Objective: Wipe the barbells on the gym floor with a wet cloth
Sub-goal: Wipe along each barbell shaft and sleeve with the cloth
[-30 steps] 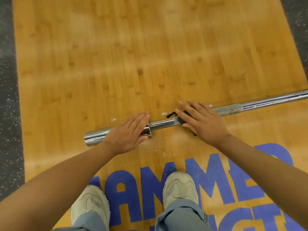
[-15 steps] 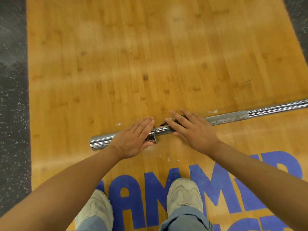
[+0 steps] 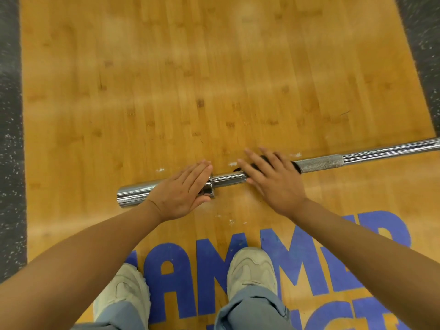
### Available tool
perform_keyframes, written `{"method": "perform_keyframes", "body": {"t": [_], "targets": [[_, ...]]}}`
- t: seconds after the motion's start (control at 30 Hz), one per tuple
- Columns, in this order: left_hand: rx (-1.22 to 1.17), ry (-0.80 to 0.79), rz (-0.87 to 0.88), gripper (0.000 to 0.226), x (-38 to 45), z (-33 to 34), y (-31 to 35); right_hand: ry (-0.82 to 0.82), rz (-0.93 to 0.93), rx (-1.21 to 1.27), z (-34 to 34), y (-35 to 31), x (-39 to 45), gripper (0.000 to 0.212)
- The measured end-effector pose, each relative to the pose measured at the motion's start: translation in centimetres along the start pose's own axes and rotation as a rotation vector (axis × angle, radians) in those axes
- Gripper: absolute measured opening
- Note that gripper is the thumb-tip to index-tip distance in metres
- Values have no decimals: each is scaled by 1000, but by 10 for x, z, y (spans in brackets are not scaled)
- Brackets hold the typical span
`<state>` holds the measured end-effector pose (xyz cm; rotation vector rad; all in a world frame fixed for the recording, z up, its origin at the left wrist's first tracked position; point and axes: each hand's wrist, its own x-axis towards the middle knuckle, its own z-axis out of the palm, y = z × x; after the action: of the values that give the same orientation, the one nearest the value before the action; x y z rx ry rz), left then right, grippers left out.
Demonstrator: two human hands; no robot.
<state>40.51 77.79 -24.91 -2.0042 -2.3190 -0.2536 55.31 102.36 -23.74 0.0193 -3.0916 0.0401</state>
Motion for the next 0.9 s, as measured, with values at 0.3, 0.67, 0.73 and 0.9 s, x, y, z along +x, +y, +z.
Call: {"method": "perform_keyframes", "body": {"t": [0.3, 0.67, 0.73, 0.9], "targets": [[-7, 20, -6, 65, -1, 1, -1, -74, -99, -62, -12, 85, -39, 49], [31, 54, 51, 64, -2, 1, -3, -74, -114, 19, -1, -19, 23, 52], [21, 48, 63, 63, -2, 1, -4, -96, -120, -1, -5, 6, 6, 52], [50, 88, 84, 63, -2, 3, -3, -83, 0, -74, -18, 87, -43, 50]]}}
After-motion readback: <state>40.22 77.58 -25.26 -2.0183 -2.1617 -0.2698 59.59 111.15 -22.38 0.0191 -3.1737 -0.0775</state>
